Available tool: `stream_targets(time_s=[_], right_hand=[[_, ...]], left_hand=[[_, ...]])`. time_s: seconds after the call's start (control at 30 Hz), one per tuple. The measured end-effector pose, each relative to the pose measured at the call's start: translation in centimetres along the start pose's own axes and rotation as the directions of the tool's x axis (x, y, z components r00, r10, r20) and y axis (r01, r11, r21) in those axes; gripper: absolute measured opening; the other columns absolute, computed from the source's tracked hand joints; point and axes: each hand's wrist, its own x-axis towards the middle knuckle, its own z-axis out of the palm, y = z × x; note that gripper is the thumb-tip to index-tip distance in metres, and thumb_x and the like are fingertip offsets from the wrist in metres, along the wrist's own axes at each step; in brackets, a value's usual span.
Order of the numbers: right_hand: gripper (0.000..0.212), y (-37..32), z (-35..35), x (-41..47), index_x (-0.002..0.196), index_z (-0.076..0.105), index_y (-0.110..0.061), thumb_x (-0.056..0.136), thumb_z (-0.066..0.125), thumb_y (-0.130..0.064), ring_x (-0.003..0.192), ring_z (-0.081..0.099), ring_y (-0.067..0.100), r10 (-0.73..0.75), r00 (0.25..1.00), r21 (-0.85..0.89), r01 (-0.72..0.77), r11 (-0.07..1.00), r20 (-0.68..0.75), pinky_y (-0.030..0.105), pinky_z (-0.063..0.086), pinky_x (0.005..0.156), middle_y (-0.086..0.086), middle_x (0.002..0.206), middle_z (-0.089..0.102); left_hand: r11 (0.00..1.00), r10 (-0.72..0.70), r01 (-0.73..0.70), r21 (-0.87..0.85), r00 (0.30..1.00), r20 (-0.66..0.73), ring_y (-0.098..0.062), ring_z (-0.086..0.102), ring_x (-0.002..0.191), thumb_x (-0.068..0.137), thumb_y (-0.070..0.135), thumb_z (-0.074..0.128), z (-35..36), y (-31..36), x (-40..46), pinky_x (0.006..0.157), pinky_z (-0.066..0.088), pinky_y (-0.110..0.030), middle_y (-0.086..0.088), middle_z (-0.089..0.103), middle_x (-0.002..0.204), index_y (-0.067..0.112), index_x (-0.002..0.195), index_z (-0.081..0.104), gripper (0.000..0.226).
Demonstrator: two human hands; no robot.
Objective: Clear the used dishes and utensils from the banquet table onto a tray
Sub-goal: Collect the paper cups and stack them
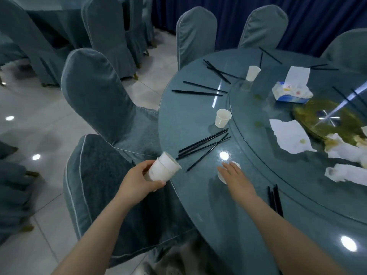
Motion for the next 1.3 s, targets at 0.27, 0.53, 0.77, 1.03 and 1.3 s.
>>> stream_targets(time_s=[0.27, 0.53, 0.77, 1.03, 1.3], right_hand=[[0.052, -0.1, -1.4, 1.2, 0.138, 0.049, -0.021, 0.091, 0.048, 0.001, 0.135, 0.038, 0.022, 0.215, 0.973, 0.387, -0.169, 0.906, -0.079, 0.032, 0.033, 0.107, 0.002, 0.147, 0.044], [0.040, -0.1, -7.5, 8.4, 0.120, 0.063, -0.019, 0.092, 0.042, 0.000, 0.107, 0.058, 0.017, 0.501, 0.849, 0.918, -0.051, 0.393, -0.168, 0.040, 0.049, 0.095, 0.001, 0.120, 0.064], [0.049, 4.0, -11.8, 18.2, 0.130, 0.058, -0.022, 0.091, 0.038, -0.002, 0.120, 0.052, 0.012, 0.541, 0.827, 0.964, 0.004, 0.265, -0.152, 0.037, 0.044, 0.105, -0.006, 0.131, 0.058], [0.043, 6.2, -9.3, 24.7, 0.140, 0.046, -0.016, 0.099, 0.034, -0.016, 0.131, 0.043, 0.024, 0.506, 0.851, 0.815, -0.190, 0.547, -0.141, 0.031, 0.031, 0.106, 0.005, 0.142, 0.050], [0.089, 5.5, -7.0, 24.6, 0.147, 0.021, -0.020, 0.077, 0.073, -0.040, 0.124, 0.044, 0.031, 0.307, 0.950, 0.647, -0.202, 0.735, -0.053, 0.038, 0.039, 0.100, 0.010, 0.143, 0.036]], left_hand=[[0.998, 0.015, -0.013, -0.064, 0.999, 0.029, 0.007, 0.057, 0.087, 0.070, 0.018, 0.082, -1.9, 0.1, 3.9, 0.059, 0.041, -0.006, 0.023, 0.060, 0.101, 0.032, 0.114, 0.056, 0.053], [0.999, -0.023, 0.022, -0.043, 1.000, -0.021, 0.006, 0.055, 0.090, 0.069, 0.022, 0.082, -1.6, 2.2, 9.9, 0.066, 0.039, -0.012, 0.019, 0.060, 0.103, 0.031, 0.116, 0.056, 0.054], [0.995, -0.099, 0.097, -0.032, 0.991, -0.086, -0.005, 0.060, 0.097, 0.069, 0.024, 0.083, -0.5, 3.5, 14.9, 0.078, 0.047, -0.023, 0.011, 0.065, 0.111, 0.027, 0.122, 0.059, 0.059], [0.978, -0.209, 0.204, -0.045, 0.960, -0.185, -0.001, 0.059, 0.090, 0.070, 0.022, 0.083, -0.2, 3.0, 16.2, 0.067, 0.042, -0.016, 0.012, 0.064, 0.103, 0.024, 0.118, 0.060, 0.054], [0.977, -0.212, 0.211, -0.026, 0.956, -0.205, 0.005, 0.056, 0.085, 0.071, 0.021, 0.082, -0.1, 3.6, 15.3, 0.063, 0.039, -0.011, 0.022, 0.059, 0.097, 0.027, 0.115, 0.058, 0.051]])
